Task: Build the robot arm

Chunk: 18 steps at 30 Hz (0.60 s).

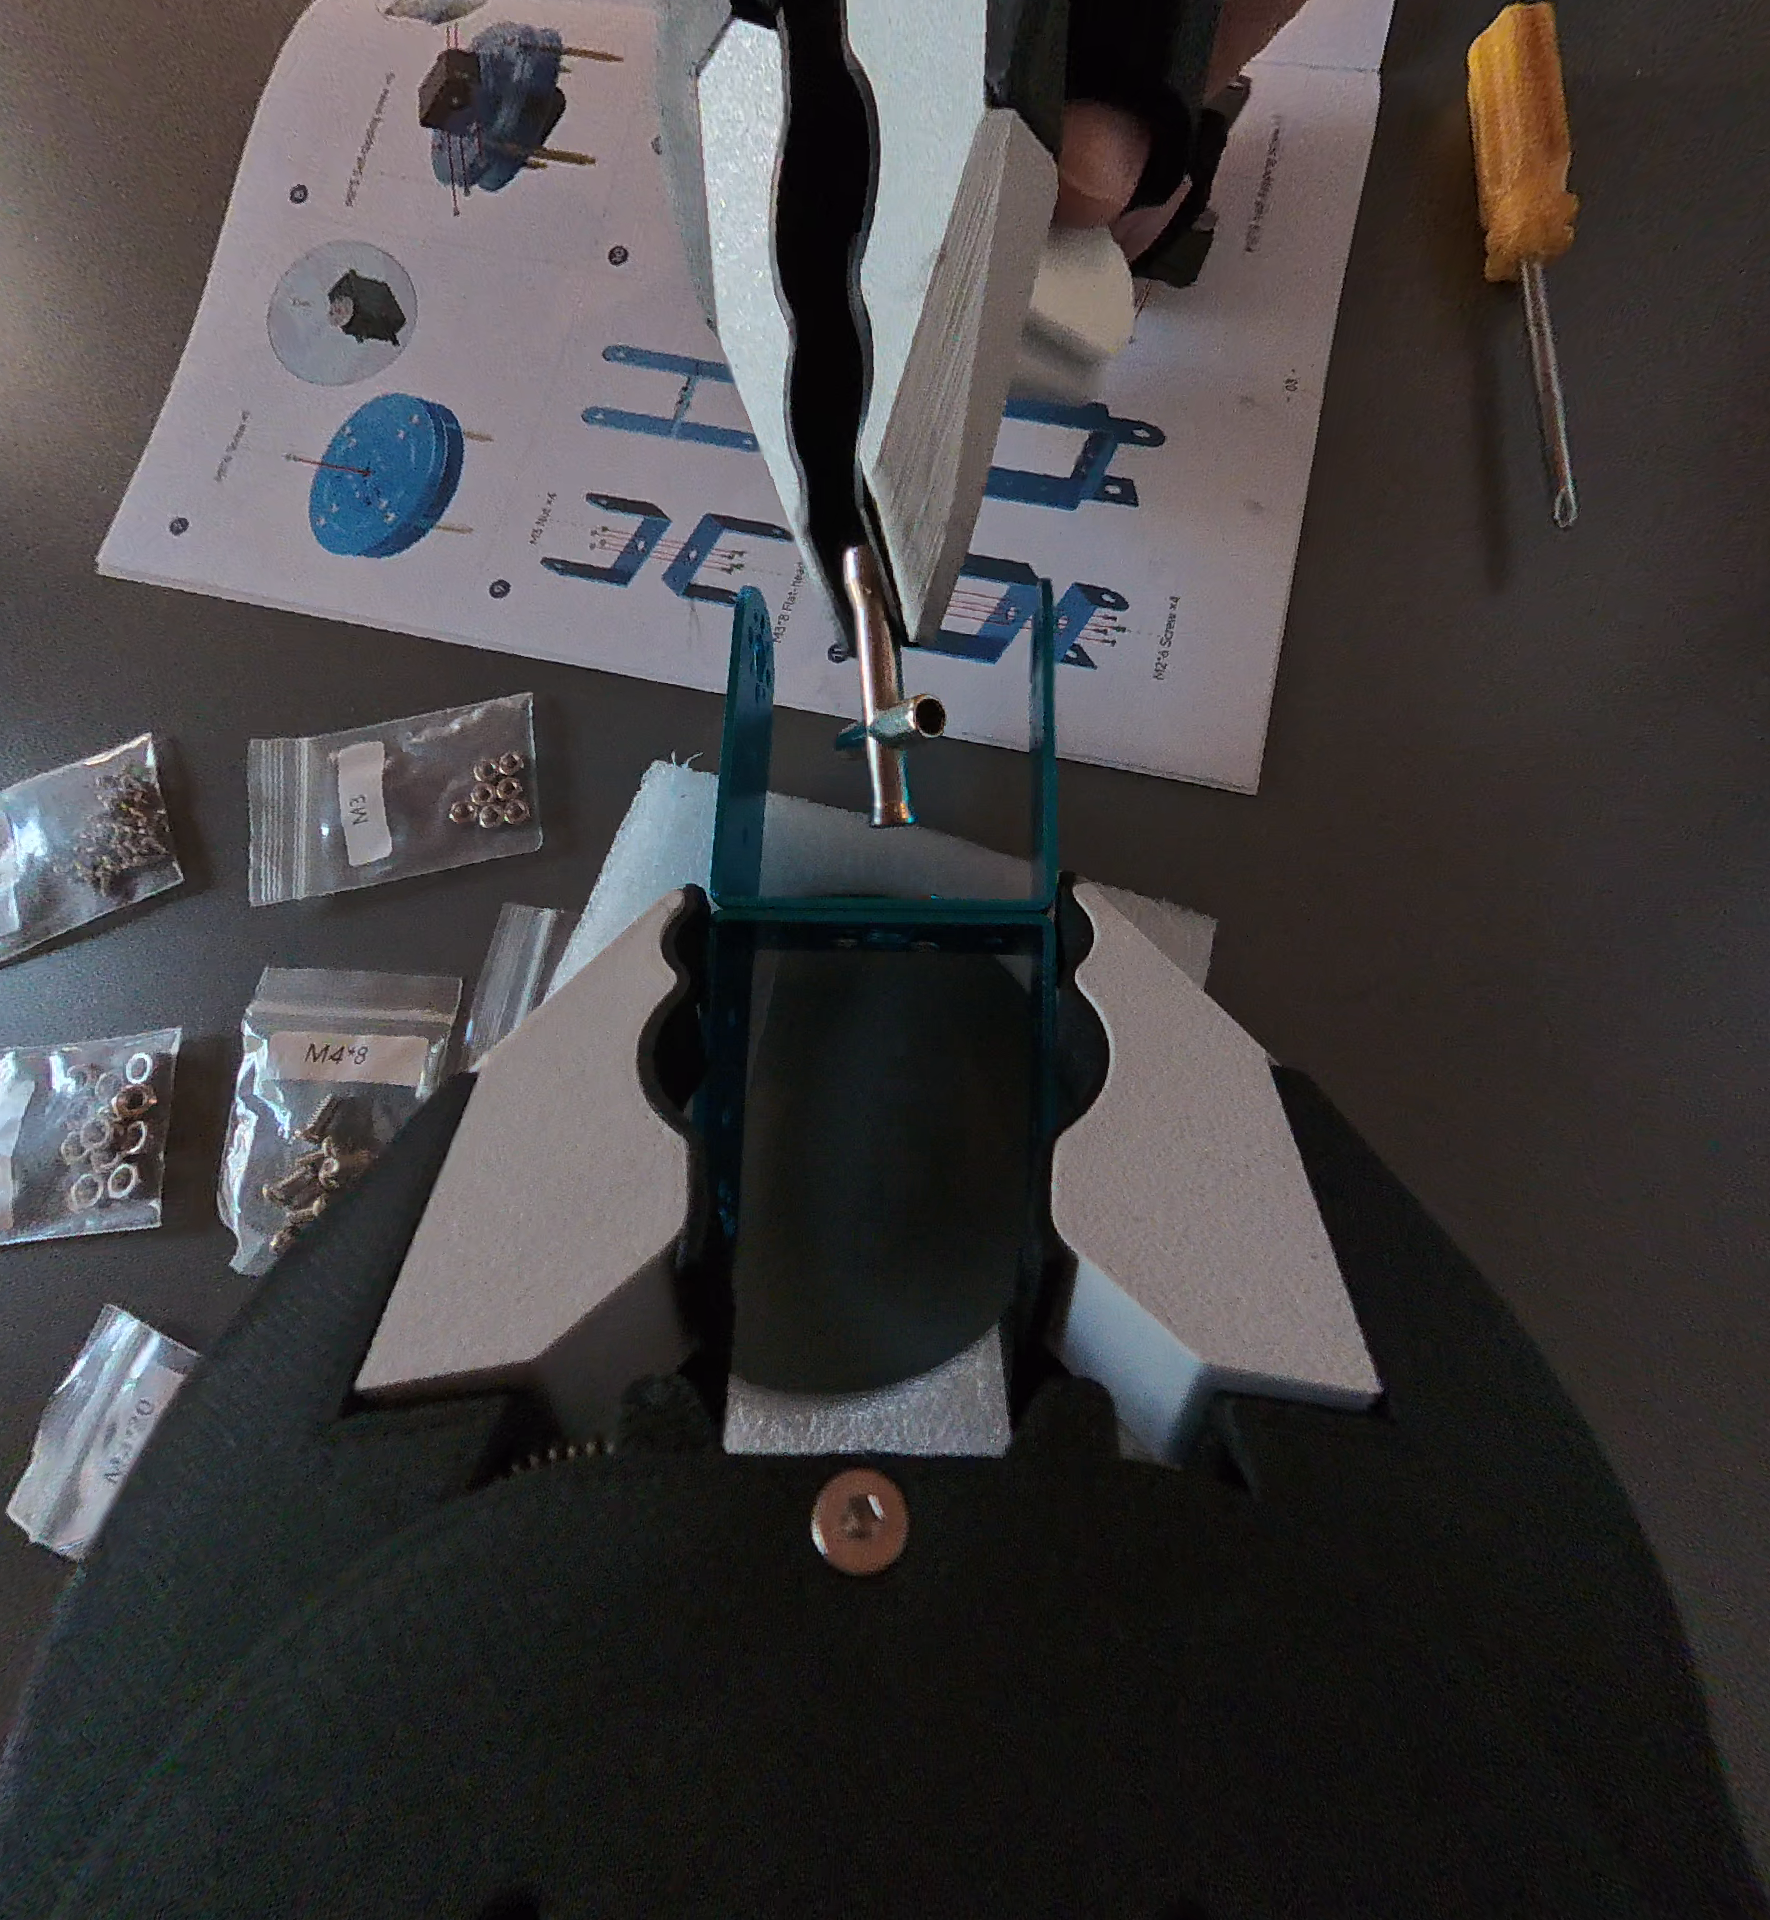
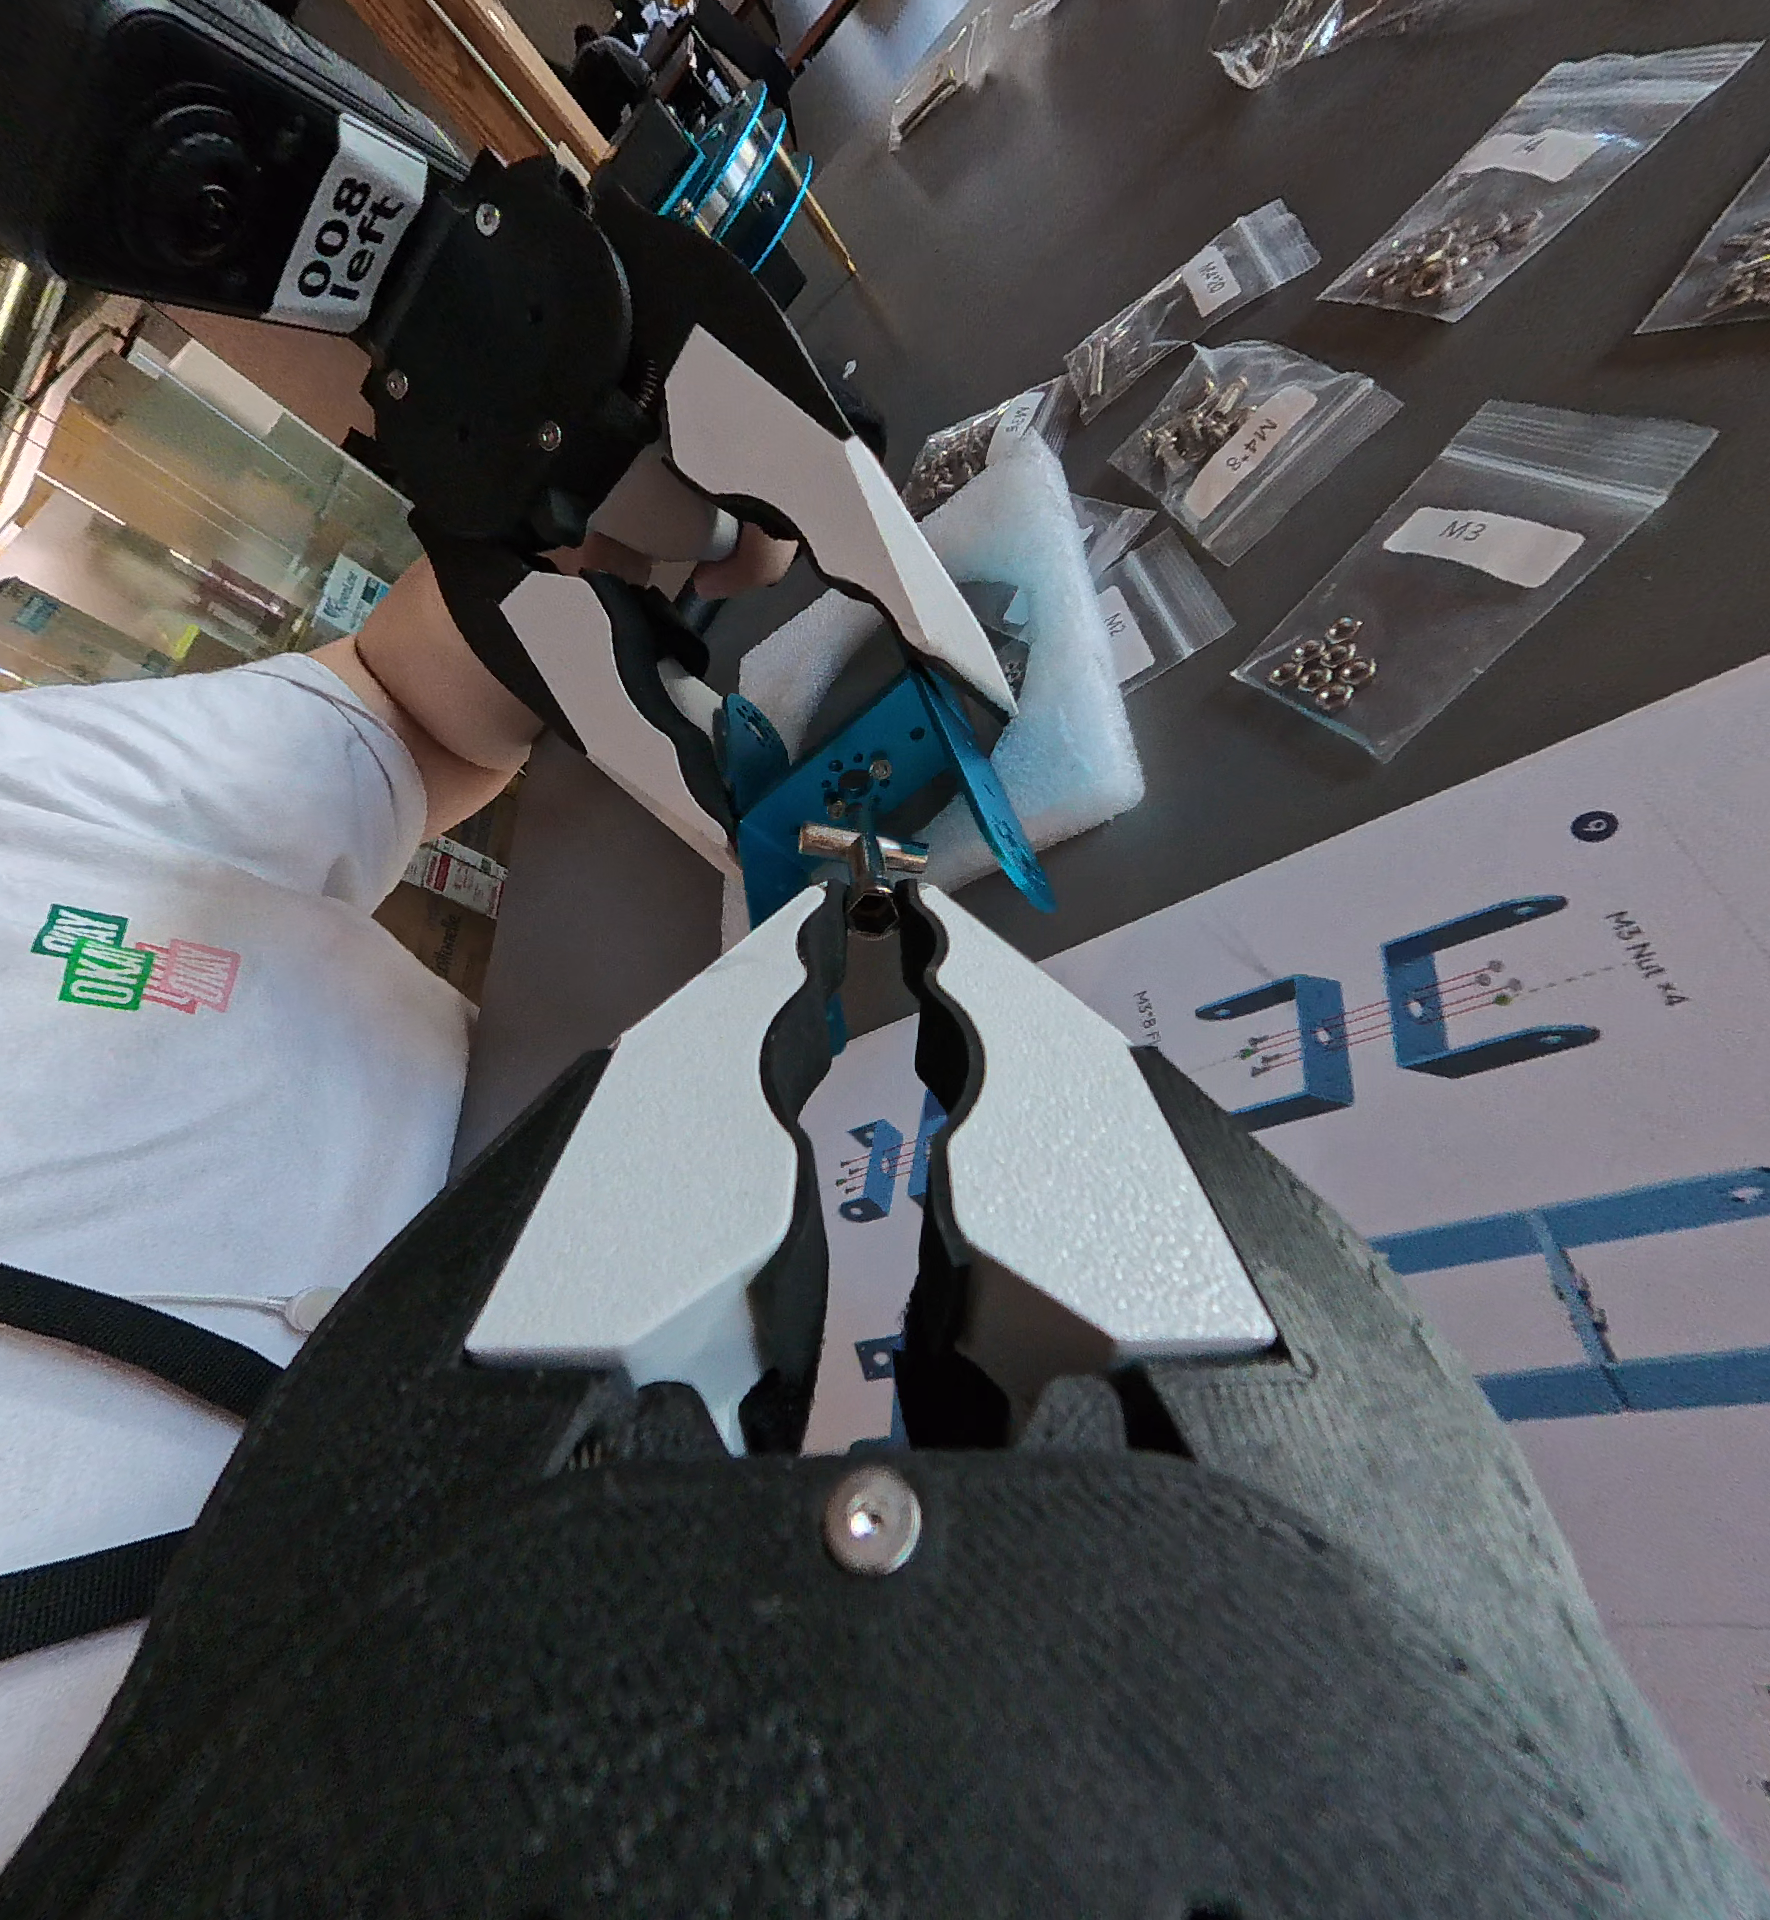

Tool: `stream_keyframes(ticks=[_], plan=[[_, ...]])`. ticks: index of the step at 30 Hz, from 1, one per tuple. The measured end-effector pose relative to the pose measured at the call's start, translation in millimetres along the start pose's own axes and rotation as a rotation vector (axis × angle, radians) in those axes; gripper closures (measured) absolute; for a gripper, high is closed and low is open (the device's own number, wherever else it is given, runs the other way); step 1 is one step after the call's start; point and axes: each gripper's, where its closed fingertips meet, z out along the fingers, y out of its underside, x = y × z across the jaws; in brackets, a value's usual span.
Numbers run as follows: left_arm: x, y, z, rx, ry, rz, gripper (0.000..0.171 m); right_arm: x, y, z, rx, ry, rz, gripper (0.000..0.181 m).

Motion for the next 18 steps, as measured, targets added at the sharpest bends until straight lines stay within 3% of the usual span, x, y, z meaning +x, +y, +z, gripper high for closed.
stream_keyframes(ticks=[4, 7, 10, 14, 18], plan=[[-0.3, -7.6, -3.0, 0.020, -0.096, 0.082, 0.106, -8.0, -0.8, -4.5, 0.034, -0.018, 0.011, 0.172], [7.7, -19.6, -7.3, 0.065, -0.146, 0.152, 0.106, -22.3, -7.9, -12.3, 0.108, -0.063, -0.089, 0.172], [11.5, -40.2, -17.7, 0.166, -0.195, 0.191, 0.106, -43.7, -13.9, -24.2, 0.185, -0.074, -0.358, 0.172], [20.6, -66.7, -36.8, 0.336, -0.172, 0.179, 0.107, -57.9, -16.7, -34.9, 0.205, 0.071, -0.709, 0.172], [32.3, -77.7, -46.0, 0.411, -0.106, 0.170, 0.107, -81.1, -22.7, -42.5, 0.237, 0.092, -0.916, 0.172]])
